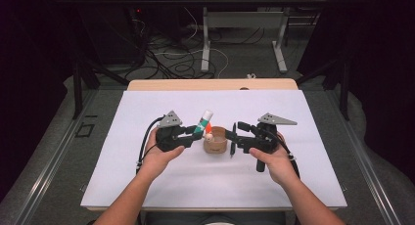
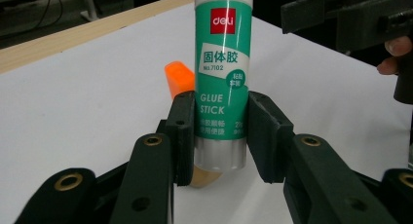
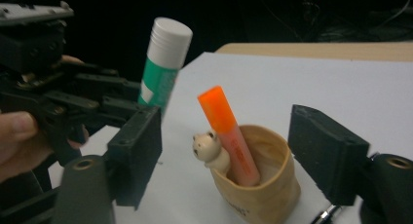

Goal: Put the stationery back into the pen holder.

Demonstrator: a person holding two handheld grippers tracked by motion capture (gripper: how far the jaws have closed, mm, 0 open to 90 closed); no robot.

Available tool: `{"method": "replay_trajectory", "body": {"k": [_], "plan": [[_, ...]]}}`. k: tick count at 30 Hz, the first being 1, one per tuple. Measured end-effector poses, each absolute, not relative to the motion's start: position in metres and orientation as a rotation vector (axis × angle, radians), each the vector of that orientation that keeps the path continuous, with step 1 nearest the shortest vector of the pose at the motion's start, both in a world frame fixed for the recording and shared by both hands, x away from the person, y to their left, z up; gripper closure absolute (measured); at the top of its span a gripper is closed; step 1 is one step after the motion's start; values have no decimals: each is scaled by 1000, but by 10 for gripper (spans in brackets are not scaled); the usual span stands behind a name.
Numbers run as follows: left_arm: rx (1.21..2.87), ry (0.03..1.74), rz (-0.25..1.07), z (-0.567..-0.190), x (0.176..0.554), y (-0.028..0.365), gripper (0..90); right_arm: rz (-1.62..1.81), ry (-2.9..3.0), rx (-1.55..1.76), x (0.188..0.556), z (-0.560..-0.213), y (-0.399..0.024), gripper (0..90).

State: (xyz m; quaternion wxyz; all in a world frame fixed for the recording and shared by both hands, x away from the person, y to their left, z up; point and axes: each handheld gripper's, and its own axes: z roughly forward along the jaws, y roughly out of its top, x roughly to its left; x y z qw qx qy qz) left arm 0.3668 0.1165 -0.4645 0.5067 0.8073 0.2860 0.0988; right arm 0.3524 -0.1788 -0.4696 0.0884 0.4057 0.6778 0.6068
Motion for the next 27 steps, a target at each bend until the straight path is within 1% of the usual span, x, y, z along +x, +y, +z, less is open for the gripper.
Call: {"method": "replay_trajectory", "body": {"k": [8, 12, 14, 17, 21, 23, 27], "plan": [[1884, 675, 177, -467, 363, 100, 657, 1863, 2020, 1270, 358, -455, -174, 356], [1871, 664, 159, -469, 358, 93, 657, 1844, 2068, 1340, 357, -450, -173, 370], [1866, 665, 151, -471, 356, 90, 657, 1866, 2072, 1395, 357, -450, -173, 420], [1866, 670, 142, -474, 353, 87, 657, 1890, 2059, 1446, 357, -451, -175, 449], [1854, 703, 110, -480, 352, 85, 657, 1940, 2048, 1506, 357, -452, -177, 470], [1853, 710, 101, -483, 352, 84, 657, 1945, 2059, 1539, 356, -451, -179, 494], [1854, 715, 86, -486, 350, 81, 657, 1952, 2059, 1601, 357, -453, -179, 504]]}}
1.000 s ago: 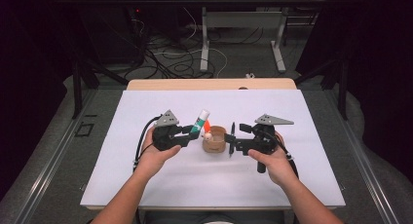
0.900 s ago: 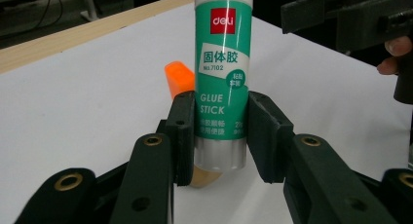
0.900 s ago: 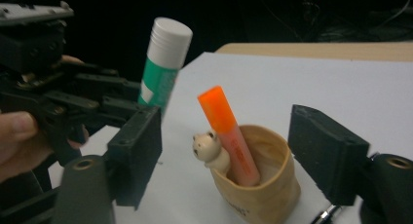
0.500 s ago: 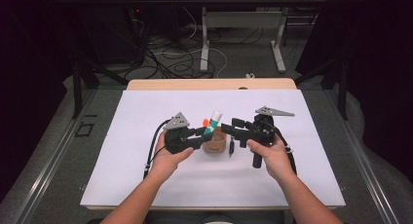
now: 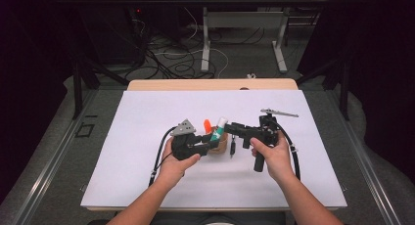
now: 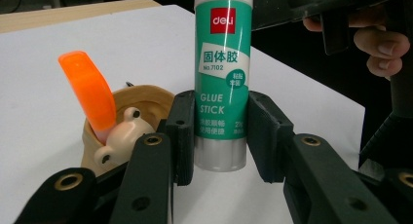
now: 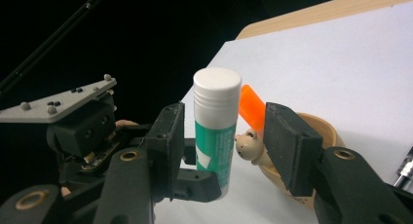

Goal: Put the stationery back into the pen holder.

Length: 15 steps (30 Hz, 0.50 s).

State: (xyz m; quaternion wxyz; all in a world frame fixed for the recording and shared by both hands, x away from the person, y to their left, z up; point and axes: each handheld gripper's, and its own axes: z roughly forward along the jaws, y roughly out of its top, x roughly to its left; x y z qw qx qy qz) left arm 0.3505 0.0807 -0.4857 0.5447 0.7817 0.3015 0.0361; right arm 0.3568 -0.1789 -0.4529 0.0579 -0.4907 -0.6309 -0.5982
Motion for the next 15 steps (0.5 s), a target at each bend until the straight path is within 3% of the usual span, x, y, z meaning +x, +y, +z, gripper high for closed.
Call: {"method": "replay_trajectory", "body": {"k": [15], "plan": [[1898, 683, 40, -494, 344, 68, 657, -1764, -1848, -1575, 359, -463, -177, 587]]}}
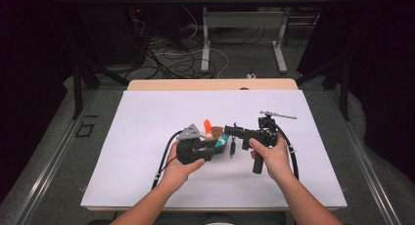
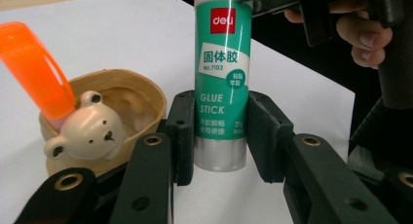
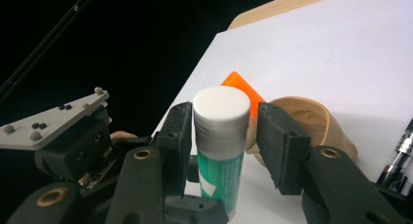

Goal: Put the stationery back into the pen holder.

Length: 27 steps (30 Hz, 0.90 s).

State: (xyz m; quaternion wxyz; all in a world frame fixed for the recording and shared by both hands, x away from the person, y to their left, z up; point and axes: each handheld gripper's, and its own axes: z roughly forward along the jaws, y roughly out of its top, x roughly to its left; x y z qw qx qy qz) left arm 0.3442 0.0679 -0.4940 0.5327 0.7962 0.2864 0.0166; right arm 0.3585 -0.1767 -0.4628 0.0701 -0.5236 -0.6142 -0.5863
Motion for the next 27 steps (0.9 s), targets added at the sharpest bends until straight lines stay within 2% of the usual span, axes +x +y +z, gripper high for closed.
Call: {"method": "replay_trajectory", "body": {"k": [6, 27], "plan": [[1908, 665, 35, -495, 343, 64, 657, -1746, -1850, -1561, 359, -466, -178, 635], [1910, 691, 6, -499, 343, 62, 646, -1722, -1898, -1579, 358, -467, -175, 650]]}}
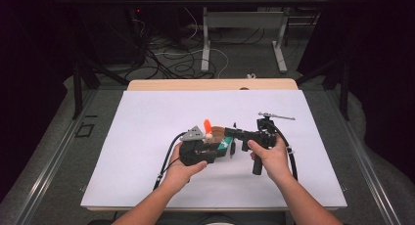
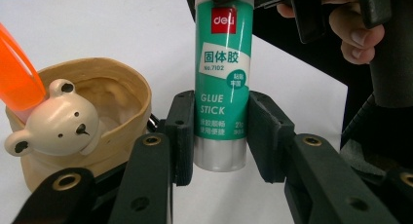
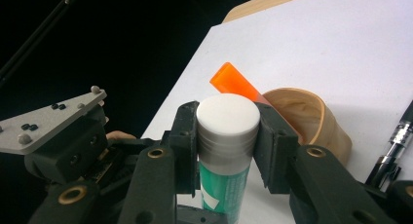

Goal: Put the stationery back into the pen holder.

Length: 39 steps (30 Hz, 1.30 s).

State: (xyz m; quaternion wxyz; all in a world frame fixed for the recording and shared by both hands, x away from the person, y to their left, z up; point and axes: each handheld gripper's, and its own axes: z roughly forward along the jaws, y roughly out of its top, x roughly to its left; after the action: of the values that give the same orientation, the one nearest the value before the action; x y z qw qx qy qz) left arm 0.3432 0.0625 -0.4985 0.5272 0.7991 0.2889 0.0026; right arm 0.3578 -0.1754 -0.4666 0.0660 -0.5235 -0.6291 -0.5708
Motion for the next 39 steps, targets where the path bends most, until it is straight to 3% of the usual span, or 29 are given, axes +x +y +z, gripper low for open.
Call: {"method": "replay_trajectory", "body": {"k": [10, 26, 39], "plan": [[1953, 704, 67, -494, 338, 69, 540, -1809, -1980, -1596, 359, -462, -178, 650], [1885, 863, 210, -478, 355, 115, 357, -1960, -2165, -1571, 373, -459, -166, 650], [1862, 978, 244, -481, 366, 134, 160, -1948, -2452, -1505, 391, -466, -143, 649]]}}
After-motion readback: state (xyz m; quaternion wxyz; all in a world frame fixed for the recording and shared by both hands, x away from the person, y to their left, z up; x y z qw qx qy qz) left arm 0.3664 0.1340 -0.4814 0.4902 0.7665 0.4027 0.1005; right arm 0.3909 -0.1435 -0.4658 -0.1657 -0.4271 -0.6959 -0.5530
